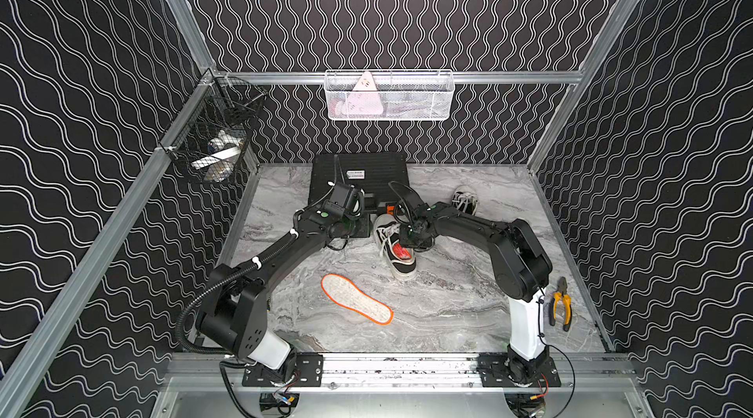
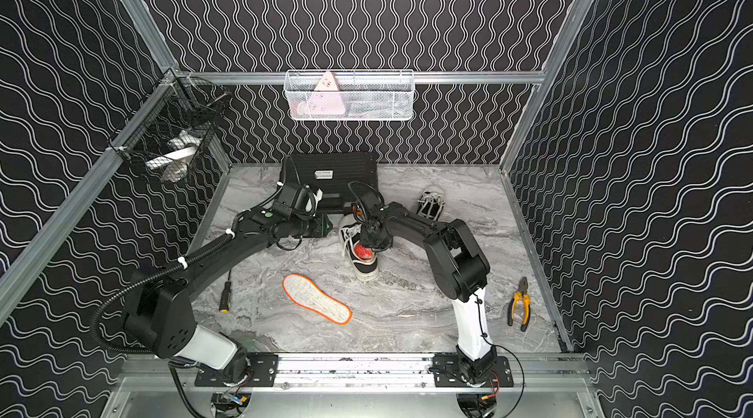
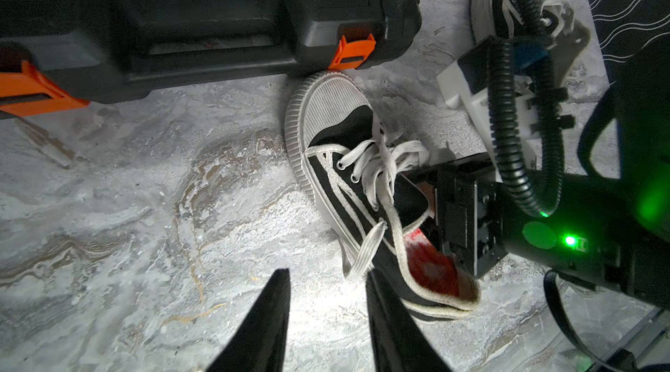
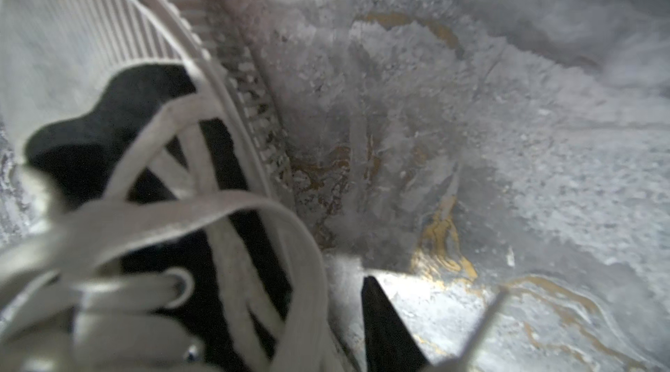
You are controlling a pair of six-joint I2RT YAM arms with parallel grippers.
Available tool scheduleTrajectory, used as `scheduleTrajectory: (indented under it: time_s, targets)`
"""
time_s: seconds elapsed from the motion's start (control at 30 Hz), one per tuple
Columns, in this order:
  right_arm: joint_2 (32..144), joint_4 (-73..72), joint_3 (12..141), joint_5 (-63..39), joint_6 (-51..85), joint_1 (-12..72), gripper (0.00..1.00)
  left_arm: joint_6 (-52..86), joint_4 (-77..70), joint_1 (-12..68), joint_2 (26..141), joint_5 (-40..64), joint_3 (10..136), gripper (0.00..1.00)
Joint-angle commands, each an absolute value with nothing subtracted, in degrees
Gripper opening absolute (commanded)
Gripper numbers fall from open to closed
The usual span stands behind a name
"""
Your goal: Insert the insole into the shoe
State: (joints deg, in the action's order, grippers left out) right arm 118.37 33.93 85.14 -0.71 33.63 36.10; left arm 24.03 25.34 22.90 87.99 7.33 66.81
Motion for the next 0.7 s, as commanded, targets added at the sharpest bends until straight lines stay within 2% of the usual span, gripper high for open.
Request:
scheduleTrajectory:
  time_s: [0.0, 0.17, 0.37, 0.5, 0.67]
  targets:
    - [120.25, 31.38, 85.08, 5.89, 35.05, 35.01, 0.11, 24.01, 25.3, 22.85, 88.15, 7.32, 67.23, 0.4]
    - [120.16, 31.59, 83.88, 9.04, 40.48, 33.4, 0.04, 24.59, 27.77, 22.83, 88.51, 5.06, 67.71, 0.4]
    - [118.21, 32.22, 82.93, 7.94, 40.95, 32.27, 0.11, 25.05, 28.27, 22.8, 87.0, 4.26, 65.88, 0.4]
    - [112.6, 32.0, 78.16, 5.33, 41.85, 32.69, 0.1, 24.8, 28.91, 22.83, 86.31, 3.54, 65.66, 0.4]
    - [105.51, 31.25, 68.65, 8.26, 47.56, 33.1, 0.11, 25.14, 28.66, 22.83, 86.27, 3.5, 65.57, 0.39]
